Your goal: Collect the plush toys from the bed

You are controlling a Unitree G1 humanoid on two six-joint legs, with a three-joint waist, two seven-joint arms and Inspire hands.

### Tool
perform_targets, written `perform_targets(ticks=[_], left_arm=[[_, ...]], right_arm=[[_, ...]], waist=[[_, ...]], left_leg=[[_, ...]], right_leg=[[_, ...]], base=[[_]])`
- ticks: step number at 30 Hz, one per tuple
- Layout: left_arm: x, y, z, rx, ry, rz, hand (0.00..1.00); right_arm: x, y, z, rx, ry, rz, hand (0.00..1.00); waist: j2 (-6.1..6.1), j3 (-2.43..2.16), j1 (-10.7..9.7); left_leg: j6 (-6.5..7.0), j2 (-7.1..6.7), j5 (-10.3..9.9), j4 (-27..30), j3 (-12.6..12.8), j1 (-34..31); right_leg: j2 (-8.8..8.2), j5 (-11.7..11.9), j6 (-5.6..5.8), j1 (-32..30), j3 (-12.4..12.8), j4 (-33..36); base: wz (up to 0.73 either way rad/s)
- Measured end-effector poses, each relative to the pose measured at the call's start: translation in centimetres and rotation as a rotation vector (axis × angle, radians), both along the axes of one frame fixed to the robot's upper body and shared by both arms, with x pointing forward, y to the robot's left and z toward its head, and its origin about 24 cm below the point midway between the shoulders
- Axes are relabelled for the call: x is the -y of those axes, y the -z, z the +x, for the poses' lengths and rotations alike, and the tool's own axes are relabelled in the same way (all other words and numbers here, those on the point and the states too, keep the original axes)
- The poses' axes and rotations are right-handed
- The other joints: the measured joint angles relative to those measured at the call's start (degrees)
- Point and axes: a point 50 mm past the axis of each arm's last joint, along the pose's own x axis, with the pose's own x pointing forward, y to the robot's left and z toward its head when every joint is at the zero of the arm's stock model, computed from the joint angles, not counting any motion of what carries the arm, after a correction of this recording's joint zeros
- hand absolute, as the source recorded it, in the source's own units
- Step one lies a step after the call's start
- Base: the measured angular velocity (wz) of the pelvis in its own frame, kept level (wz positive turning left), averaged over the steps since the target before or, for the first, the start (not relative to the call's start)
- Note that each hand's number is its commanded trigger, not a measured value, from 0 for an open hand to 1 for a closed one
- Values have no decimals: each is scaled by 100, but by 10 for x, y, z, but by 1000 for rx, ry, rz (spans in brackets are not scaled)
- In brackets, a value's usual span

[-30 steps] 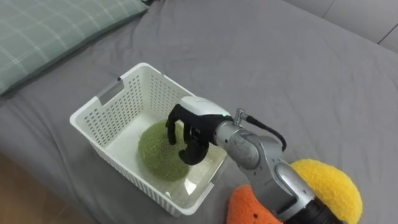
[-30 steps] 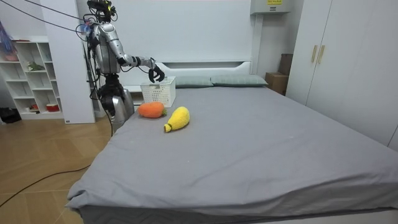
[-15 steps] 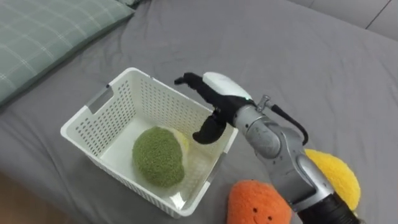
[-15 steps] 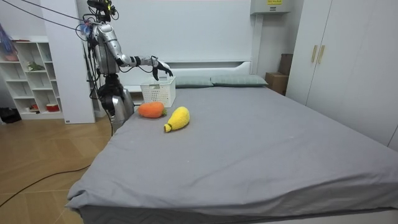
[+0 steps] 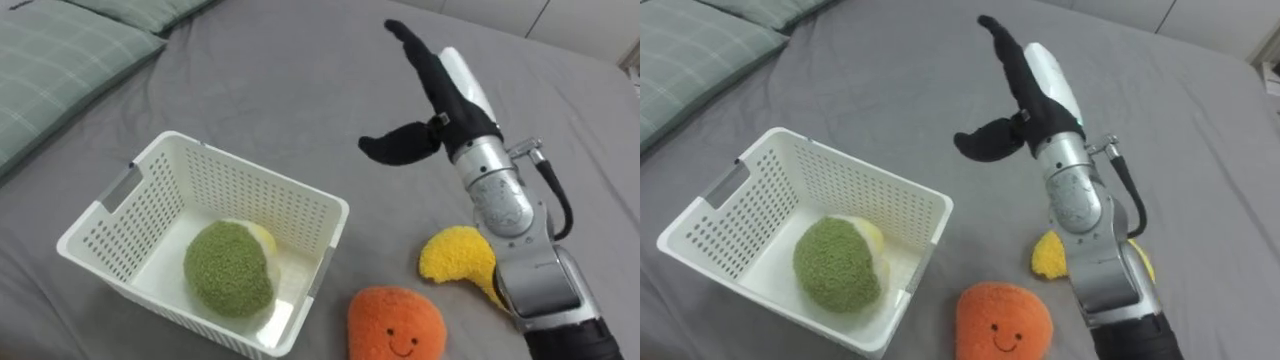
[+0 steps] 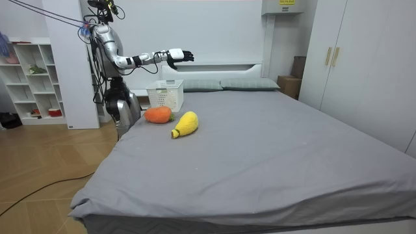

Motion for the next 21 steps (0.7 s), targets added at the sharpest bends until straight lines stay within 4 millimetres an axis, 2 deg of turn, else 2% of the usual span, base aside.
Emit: perform_targets(ticks=[4, 8, 10, 17, 21], left_arm=[[0, 0, -4, -7, -16, -3, 0], [-2, 0, -7, -12, -36, 1, 0], [-6, -2, -7, -16, -41, 9, 0], [-13, -2, -20, -59, -52, 26, 0], [-18, -3, -22, -78, -53, 39, 0]], right_arm=[[22, 27, -1, -112, 83, -33, 0], [43, 45, -6, -197, 160, -57, 0], [59, 61, -9, -278, 210, -84, 0], [81, 96, -21, -453, 289, -111, 0], [91, 109, -22, -528, 330, -130, 0]], waist=[[-37, -26, -175], [-49, -33, -228], [-61, -36, -253], [-143, 3, -257], [-211, -17, -280]], left_leg=[[6, -8, 3, -14, 6, -14], [11, -10, 6, 3, 13, -5], [12, -9, 7, 5, 11, -1], [12, -7, 7, 5, 0, -31], [13, -15, 7, 64, -47, -245]], right_leg=[[5, 2, 4, -6, 7, 9], [10, 4, 7, -10, 13, 8], [3, 4, 8, -5, 4, 8], [7, 4, 8, -28, -27, 5], [3, 5, 7, -178, -82, 17]], base=[[0], [-1], [0], [1], [7]])
